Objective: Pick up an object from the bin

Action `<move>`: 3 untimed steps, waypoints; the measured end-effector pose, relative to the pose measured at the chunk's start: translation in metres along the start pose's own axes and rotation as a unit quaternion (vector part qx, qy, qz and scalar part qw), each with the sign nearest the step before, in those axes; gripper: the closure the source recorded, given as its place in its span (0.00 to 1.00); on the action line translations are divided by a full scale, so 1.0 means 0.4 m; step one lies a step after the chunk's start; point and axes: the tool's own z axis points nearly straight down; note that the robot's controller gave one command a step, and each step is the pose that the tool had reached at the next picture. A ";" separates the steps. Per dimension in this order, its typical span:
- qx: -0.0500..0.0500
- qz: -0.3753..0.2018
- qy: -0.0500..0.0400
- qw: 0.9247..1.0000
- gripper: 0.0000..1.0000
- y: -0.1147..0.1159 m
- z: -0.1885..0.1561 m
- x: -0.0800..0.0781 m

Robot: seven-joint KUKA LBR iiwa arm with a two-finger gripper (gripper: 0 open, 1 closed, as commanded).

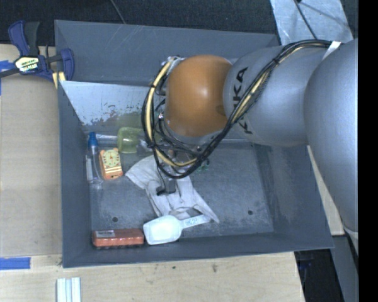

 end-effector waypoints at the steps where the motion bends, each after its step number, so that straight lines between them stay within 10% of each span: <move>1: -0.001 0.001 0.008 1.000 0.00 -0.032 0.072 -0.005; 2: -0.003 0.082 0.012 0.997 0.00 -0.034 0.084 -0.020; 3: -0.001 -0.122 0.005 0.992 0.00 0.010 0.100 -0.026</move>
Offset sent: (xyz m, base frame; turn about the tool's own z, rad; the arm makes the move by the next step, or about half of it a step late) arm 0.0273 -0.0176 -0.0427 -0.2304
